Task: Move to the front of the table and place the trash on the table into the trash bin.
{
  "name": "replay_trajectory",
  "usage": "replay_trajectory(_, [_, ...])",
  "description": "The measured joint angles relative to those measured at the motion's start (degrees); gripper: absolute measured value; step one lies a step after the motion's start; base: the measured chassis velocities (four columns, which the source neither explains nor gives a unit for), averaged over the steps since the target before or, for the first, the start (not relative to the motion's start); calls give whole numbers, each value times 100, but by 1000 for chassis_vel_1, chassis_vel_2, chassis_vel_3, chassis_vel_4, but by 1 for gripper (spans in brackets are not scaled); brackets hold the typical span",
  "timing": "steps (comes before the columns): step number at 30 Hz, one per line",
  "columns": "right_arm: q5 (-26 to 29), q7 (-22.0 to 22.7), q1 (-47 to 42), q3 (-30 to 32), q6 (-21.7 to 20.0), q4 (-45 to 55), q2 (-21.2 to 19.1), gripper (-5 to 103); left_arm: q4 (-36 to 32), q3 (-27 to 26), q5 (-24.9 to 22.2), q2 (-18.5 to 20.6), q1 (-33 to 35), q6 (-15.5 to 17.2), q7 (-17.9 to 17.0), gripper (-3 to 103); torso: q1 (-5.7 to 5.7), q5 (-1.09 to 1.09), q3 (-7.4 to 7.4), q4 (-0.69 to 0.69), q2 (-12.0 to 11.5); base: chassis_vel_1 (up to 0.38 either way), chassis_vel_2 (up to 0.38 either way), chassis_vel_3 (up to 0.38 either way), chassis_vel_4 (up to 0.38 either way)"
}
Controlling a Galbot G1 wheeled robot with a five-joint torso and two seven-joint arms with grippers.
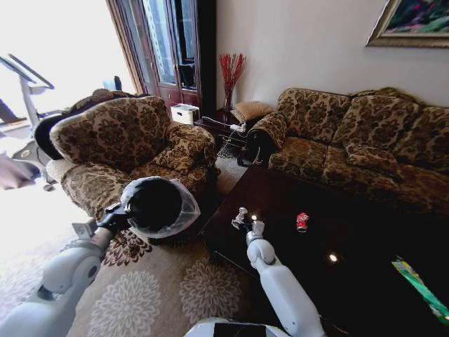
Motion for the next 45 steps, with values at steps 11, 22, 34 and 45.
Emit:
replay_trajectory(11, [-118,-821,310,108,415,-1044,507,100,-146,-59,2,16,160,14,-7,2,0,1,0,2,0,0,0,0,0])
replay_trajectory(22, [-277,-1193,486,260,605,-1501,634,82,-320,-74,-17,9,229,14,-28,2,0,1,0,2,0,0,0,0,0])
replay_trajectory(34, [-303,-1209,465,304,646,-1501,574,37,-325,-73,-40,43,205,19,-34,2,0,1,0,2,1,0,0,0,0])
replay_trajectory(45, [-268,-1229,335,390,654,-1328,464,5,-327,12,-78,88,166,49,-13,2,0,1,0,1,1,0,0,0,0])
